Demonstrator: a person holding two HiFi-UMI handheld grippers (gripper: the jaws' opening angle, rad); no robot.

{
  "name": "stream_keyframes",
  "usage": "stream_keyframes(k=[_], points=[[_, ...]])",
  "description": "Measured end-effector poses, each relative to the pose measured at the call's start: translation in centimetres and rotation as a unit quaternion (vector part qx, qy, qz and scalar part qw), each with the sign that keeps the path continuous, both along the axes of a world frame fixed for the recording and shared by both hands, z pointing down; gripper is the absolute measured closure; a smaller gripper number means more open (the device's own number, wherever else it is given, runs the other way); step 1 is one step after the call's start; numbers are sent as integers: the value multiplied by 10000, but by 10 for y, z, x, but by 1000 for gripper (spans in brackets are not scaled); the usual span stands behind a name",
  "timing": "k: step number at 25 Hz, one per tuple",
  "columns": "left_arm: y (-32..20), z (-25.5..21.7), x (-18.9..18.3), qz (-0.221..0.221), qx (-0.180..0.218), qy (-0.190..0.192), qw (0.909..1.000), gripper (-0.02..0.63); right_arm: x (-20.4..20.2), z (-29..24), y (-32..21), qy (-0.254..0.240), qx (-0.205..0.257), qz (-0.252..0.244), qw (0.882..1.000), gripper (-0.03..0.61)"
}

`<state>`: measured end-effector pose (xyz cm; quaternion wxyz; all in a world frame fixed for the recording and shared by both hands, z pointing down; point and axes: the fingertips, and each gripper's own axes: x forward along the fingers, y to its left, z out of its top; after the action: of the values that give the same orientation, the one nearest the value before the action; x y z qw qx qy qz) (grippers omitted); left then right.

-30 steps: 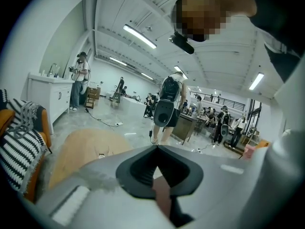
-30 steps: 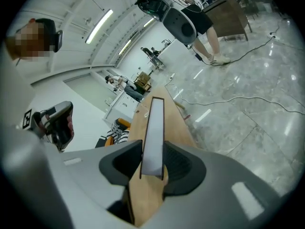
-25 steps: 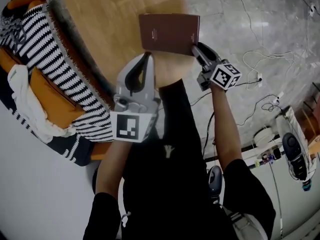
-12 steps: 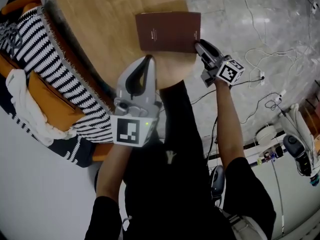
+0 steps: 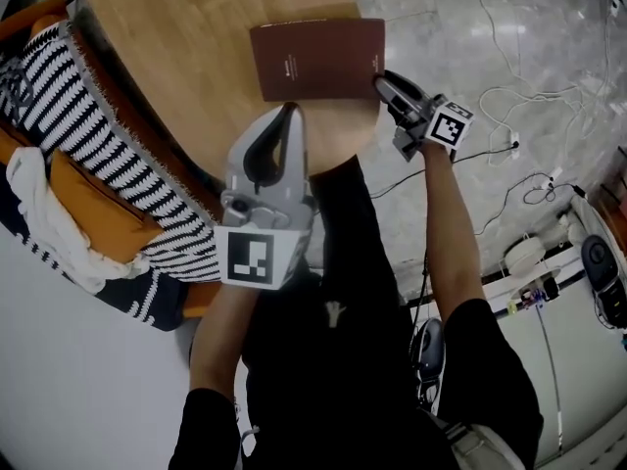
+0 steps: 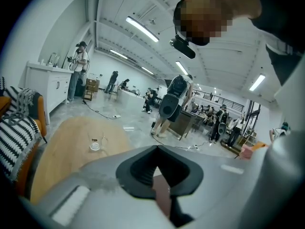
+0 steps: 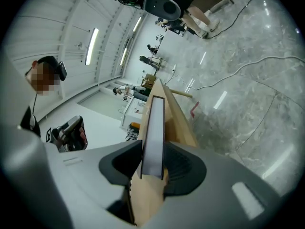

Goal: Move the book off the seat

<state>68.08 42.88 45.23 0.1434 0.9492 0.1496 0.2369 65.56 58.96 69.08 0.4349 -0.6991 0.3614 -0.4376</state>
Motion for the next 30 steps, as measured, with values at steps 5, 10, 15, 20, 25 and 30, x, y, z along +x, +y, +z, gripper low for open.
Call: stream_keyframes(k=[5,10,15,20,25,30], points=[[17,3,7,69,-56,17,10000,607,-5,12,6,-83,16,-9,10000,423],[39,4,11,187,-168,18,9997,607,-9,17,6,-101,253,96,9996,422],[58,2,12,418,-242,26,9988,607,-13,23,8,-189,215,109,9995,422],[71,26,20,546,-277,-136,9980,607,-16,47,13,-323,286,104,9990,420],[73,29,20,567,-334,-162,9977,607,-15,49,16,-261,261,213,9991,420],[75,29,19,621,-378,-151,9972,607,-16,49,14,-270,192,191,9993,419]])
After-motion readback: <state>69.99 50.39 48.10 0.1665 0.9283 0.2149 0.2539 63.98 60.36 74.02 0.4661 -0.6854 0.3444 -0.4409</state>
